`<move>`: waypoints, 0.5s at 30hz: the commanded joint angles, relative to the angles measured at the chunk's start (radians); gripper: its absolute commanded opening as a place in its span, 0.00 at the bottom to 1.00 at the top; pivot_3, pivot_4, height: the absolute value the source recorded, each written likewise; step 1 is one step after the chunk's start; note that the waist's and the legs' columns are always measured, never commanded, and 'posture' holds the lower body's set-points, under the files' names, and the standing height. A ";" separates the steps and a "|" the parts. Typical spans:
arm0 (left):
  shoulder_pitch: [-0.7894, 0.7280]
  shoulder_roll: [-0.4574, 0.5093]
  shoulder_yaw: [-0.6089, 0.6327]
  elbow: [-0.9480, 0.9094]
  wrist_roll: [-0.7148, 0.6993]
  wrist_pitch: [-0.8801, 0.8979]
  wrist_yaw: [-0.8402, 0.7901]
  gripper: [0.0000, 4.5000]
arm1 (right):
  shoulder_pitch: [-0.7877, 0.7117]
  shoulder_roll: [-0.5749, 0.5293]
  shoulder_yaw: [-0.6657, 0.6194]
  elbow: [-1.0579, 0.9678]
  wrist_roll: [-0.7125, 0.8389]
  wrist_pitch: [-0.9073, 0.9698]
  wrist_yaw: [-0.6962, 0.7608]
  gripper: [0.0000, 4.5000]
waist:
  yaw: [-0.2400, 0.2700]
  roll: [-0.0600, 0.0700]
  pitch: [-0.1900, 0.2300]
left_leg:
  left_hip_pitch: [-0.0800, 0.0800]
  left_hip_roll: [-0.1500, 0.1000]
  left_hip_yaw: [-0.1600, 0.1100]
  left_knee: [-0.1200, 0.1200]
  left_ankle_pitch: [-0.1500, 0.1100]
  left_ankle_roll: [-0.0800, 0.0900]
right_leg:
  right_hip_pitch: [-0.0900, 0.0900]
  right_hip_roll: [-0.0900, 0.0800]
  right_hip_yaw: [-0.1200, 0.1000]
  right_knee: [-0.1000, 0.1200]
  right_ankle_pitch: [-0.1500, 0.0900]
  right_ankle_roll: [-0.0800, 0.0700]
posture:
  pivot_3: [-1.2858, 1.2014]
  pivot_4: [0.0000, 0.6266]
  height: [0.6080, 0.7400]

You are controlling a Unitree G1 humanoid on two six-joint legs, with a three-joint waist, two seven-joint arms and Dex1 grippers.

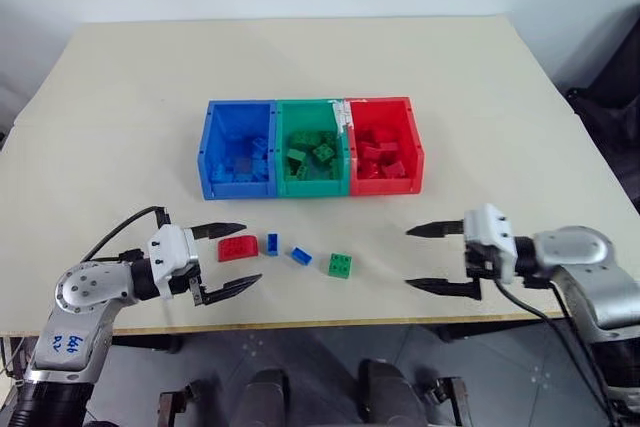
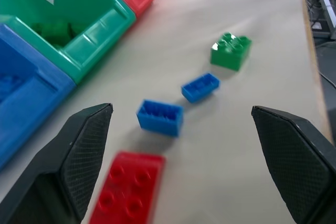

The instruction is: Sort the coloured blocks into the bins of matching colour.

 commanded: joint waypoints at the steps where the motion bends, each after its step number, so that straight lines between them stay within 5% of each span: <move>1: 0.059 0.021 0.054 -0.077 -0.023 -0.019 -0.007 1.00 | -0.076 0.050 0.103 -0.072 -0.049 0.152 -0.097 0.99 | 0.000 0.000 0.000 | 0.000 0.000 -0.001 0.000 0.000 0.000 | 0.000 0.000 0.000 0.000 0.000 0.000 | 0.52 0.24 1.00; 8: 0.196 0.003 0.121 -0.185 -0.029 0.010 0.049 1.00 | -0.143 0.147 0.245 -0.088 -0.127 0.248 -0.205 0.95 | 0.014 0.000 0.000 | -0.001 -0.001 -0.002 0.000 0.000 0.001 | 0.000 0.000 0.000 0.000 0.000 0.000 | 0.52 0.24 1.00; 15: 0.235 -0.001 0.144 -0.213 -0.032 0.015 0.077 1.00 | -0.137 0.151 0.266 -0.101 -0.138 0.232 -0.200 0.48 | 0.024 0.000 0.000 | -0.001 -0.001 -0.002 0.000 0.000 0.001 | 0.000 0.000 0.000 -0.001 0.000 0.000 | 0.52 0.24 1.00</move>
